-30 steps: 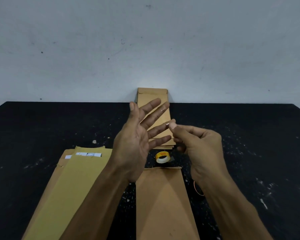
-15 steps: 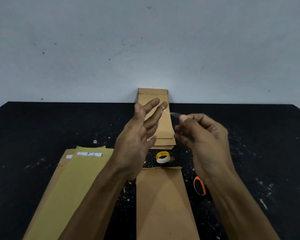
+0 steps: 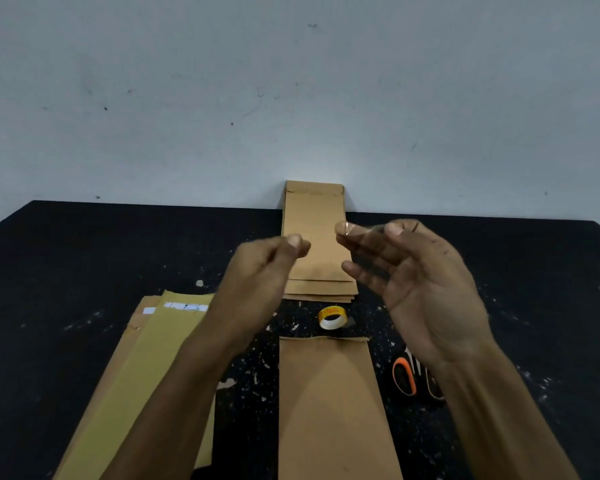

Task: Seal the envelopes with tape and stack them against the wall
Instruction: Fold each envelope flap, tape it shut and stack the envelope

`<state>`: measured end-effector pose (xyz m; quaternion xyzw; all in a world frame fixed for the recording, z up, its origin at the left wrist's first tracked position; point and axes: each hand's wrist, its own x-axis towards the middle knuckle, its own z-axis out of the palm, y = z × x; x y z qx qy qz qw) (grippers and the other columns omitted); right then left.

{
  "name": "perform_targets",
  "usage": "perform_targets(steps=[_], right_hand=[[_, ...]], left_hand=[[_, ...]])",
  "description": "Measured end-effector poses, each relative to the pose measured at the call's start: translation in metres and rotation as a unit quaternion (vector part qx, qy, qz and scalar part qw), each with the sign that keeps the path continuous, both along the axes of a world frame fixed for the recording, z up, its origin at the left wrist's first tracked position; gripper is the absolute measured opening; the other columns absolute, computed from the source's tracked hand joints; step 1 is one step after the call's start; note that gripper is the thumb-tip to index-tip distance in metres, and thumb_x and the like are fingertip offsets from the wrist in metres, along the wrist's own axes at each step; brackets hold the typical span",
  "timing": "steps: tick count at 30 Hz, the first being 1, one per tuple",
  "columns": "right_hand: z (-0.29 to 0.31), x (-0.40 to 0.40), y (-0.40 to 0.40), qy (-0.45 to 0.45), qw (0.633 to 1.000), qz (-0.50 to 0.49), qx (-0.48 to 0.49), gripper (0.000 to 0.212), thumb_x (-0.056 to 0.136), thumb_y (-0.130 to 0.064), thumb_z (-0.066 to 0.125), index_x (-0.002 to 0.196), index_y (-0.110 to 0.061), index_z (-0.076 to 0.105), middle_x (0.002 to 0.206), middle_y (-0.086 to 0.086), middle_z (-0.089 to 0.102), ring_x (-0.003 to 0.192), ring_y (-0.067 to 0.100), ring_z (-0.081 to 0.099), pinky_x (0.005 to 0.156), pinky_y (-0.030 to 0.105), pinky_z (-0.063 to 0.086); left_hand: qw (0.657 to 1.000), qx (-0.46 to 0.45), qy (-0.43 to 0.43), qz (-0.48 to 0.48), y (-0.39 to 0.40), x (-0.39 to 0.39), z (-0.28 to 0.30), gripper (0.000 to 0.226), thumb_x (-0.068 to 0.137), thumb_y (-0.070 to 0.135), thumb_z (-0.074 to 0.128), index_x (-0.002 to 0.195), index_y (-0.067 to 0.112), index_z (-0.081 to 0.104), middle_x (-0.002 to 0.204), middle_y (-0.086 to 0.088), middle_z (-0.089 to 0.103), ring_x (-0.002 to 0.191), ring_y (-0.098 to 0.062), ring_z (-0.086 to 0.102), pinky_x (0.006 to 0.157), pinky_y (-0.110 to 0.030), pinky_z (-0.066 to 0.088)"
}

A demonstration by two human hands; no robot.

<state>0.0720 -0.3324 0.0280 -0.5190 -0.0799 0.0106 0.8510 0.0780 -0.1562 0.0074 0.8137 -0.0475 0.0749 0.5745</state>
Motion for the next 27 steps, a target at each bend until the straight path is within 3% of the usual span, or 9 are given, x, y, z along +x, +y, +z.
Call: perform_targets(steps=[3, 6, 8, 11, 15, 19, 23, 27], right_hand=[[-0.003, 0.001, 0.0, 0.01, 1.0, 0.018, 0.008, 0.006, 0.088, -0.019, 0.053, 0.084, -0.014, 0.054, 0.112, 0.024, 0.071, 0.112, 0.033, 0.068, 0.085, 0.04, 0.059], [-0.009, 0.002, 0.001, 0.01, 1.0, 0.029, 0.009, 0.006, 0.088, -0.019, 0.054, 0.083, -0.015, 0.055, 0.102, 0.019, 0.073, 0.107, 0.031, 0.069, 0.082, 0.039, 0.057], [-0.011, 0.003, 0.002, 0.008, 0.999, 0.031, -0.001, 0.006, 0.087, -0.02, 0.057, 0.083, -0.015, 0.056, 0.097, 0.015, 0.073, 0.102, 0.028, 0.069, 0.081, 0.038, 0.056], [-0.012, 0.004, 0.002, 0.002, 0.999, 0.026, -0.02, 0.007, 0.09, -0.019, 0.06, 0.084, -0.015, 0.058, 0.109, 0.024, 0.068, 0.111, 0.036, 0.066, 0.081, 0.038, 0.057], [-0.011, 0.003, 0.003, 0.003, 0.999, 0.026, -0.033, 0.007, 0.086, -0.02, 0.056, 0.085, -0.013, 0.056, 0.107, 0.027, 0.07, 0.111, 0.037, 0.067, 0.082, 0.038, 0.058], [-0.002, 0.0, 0.001, 0.022, 0.995, 0.037, -0.09, 0.007, 0.089, -0.014, 0.056, 0.089, -0.007, 0.055, 0.097, 0.02, 0.076, 0.094, 0.032, 0.074, 0.078, 0.039, 0.061], [0.002, -0.007, -0.006, 0.067, 0.971, 0.029, -0.23, 0.01, 0.096, -0.009, 0.057, 0.088, -0.005, 0.06, 0.095, 0.012, 0.077, 0.077, 0.029, 0.076, 0.06, 0.035, 0.059], [-0.015, -0.016, -0.01, 0.106, 0.942, 0.023, -0.316, 0.01, 0.095, -0.007, 0.062, 0.092, 0.001, 0.065, 0.09, 0.008, 0.077, 0.062, 0.023, 0.072, 0.042, 0.027, 0.045]], left_hand=[[0.966, -0.236, 0.101, -0.041, 0.001, -0.002, 0.016, 0.035, 0.101, 0.033, 0.045, 0.109, 0.01, 0.071, 0.105, -0.005, 0.076, 0.103, -0.016, 0.071, 0.089, -0.038, 0.054], [0.945, -0.285, 0.14, -0.077, 0.001, -0.003, 0.017, 0.036, 0.088, 0.039, 0.056, 0.1, 0.01, 0.074, 0.104, -0.007, 0.076, 0.098, -0.019, 0.07, 0.081, -0.036, 0.053], [0.944, -0.286, 0.145, -0.08, 0.003, -0.002, 0.015, 0.03, 0.086, 0.036, 0.06, 0.096, 0.011, 0.075, 0.105, -0.006, 0.075, 0.098, -0.019, 0.069, 0.079, -0.034, 0.053], [0.948, -0.276, 0.137, -0.083, 0.005, -0.002, 0.014, 0.027, 0.08, 0.03, 0.066, 0.095, 0.01, 0.074, 0.103, -0.002, 0.074, 0.1, -0.016, 0.067, 0.076, -0.03, 0.053], [0.951, -0.269, 0.129, -0.077, 0.005, -0.001, 0.011, 0.025, 0.072, 0.025, 0.071, 0.089, 0.007, 0.072, 0.1, -0.006, 0.073, 0.097, -0.016, 0.068, 0.073, -0.03, 0.053], [0.965, -0.229, 0.119, -0.04, 0.005, -0.002, 0.01, 0.033, 0.072, 0.025, 0.072, 0.092, -0.002, 0.071, 0.094, -0.009, 0.074, 0.089, -0.014, 0.067, 0.075, -0.031, 0.052], [0.976, -0.173, 0.129, 0.009, 0.004, -0.013, 0.001, 0.015, 0.087, 0.015, 0.068, 0.09, 0.002, 0.074, 0.09, -0.011, 0.076, 0.081, -0.014, 0.067, 0.068, -0.03, 0.05], [0.982, -0.129, 0.129, 0.039, 0.005, -0.028, -0.015, 0.013, 0.088, 0.015, 0.07, 0.087, 0.003, 0.075, 0.075, -0.013, 0.072, 0.063, -0.01, 0.064, 0.052, -0.021, 0.046]])
